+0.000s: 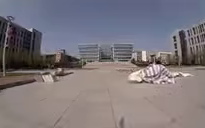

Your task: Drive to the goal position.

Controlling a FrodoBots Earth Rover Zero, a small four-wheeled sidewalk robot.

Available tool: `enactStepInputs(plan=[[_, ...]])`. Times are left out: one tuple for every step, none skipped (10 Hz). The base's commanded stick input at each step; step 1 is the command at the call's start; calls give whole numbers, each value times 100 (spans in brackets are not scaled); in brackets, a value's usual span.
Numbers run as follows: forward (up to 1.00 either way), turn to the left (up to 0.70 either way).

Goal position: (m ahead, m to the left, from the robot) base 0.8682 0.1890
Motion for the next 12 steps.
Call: enactStepInputs(plan=[[100, 1], [100, 1], [100, 1], [100, 1], [100, 1], [100, 1], [100, 1], [100, 1], [100, 1], [100, 1], [100, 1], [100, 2]])
